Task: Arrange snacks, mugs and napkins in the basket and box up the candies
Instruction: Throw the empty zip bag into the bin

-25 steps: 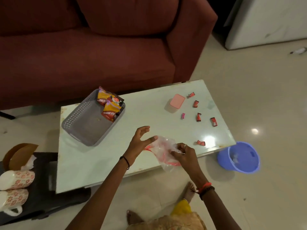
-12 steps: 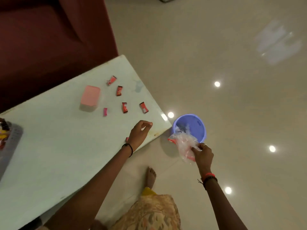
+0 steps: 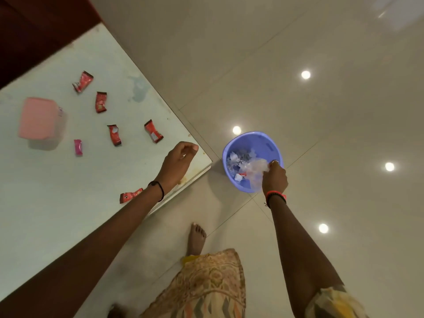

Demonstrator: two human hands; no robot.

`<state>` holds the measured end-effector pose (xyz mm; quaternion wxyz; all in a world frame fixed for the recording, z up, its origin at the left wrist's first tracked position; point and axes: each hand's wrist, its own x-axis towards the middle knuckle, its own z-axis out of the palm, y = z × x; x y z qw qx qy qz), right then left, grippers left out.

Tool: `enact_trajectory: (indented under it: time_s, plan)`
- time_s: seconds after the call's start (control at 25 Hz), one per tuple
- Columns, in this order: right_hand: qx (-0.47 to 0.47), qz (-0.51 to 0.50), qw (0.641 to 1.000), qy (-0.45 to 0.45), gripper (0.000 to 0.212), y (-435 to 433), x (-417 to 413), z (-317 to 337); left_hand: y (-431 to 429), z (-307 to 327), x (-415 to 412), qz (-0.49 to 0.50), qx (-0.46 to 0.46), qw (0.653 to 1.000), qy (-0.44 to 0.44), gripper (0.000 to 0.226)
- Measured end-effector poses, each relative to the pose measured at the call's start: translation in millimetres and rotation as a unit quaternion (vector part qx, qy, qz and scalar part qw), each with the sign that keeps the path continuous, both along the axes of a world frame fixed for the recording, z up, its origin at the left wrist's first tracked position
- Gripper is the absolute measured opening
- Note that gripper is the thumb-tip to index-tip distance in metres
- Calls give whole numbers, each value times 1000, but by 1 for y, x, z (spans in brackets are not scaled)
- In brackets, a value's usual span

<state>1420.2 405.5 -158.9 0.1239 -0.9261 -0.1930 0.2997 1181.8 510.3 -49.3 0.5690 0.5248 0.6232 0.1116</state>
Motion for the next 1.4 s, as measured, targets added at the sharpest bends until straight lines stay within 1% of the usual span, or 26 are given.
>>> enact_trajectory:
  time_s: [0.04,0.08,0.16,0.2,0.24,0.28,0.32,0.44,0.6,0.72,0.8,0.92,1.08,1.24,1.4]
  plan:
    - [4,28,1000,2,7,4,3,-16,1,-7,0,8,7,1000,-2,31]
    - [-1,80,997,18,14,8,6,-31,1,-15,0,15,14,1000,-5,30]
    - [-29,170,978,114,52,19,6,-51,3,-23,-2,23,27,999,-14,28]
    - [-43,192,968,155,69,24,5,-57,3,-25,-2,26,32,999,-18,28]
    - [-45,195,965,172,77,26,4,-60,4,-26,-3,32,36,999,-23,27]
    - [-32,175,969,171,76,28,2,-59,4,-24,-6,39,37,998,-28,27]
    - [-9,141,977,158,72,27,-1,-56,5,-22,-9,46,37,998,-32,27]
    - [48,69,990,113,52,22,-10,-30,4,-7,-23,67,34,997,-35,27]
    - [115,49,990,73,37,31,-43,35,4,27,-49,104,33,994,-30,30]
    - [158,57,984,53,34,45,-88,93,1,59,-84,144,54,988,-21,28]
    - [188,69,978,66,32,51,-127,128,-1,78,-112,174,70,982,-19,28]
    - [227,139,960,90,31,54,-198,180,-11,113,-168,218,100,971,-13,27]
    - [246,242,930,125,31,56,-305,238,-38,157,-253,287,122,950,-18,25]
    - [258,325,897,153,31,43,-411,283,-76,189,-341,356,142,923,-15,24]
    - [256,411,855,187,30,3,-528,310,-145,207,-451,430,160,889,-3,25]
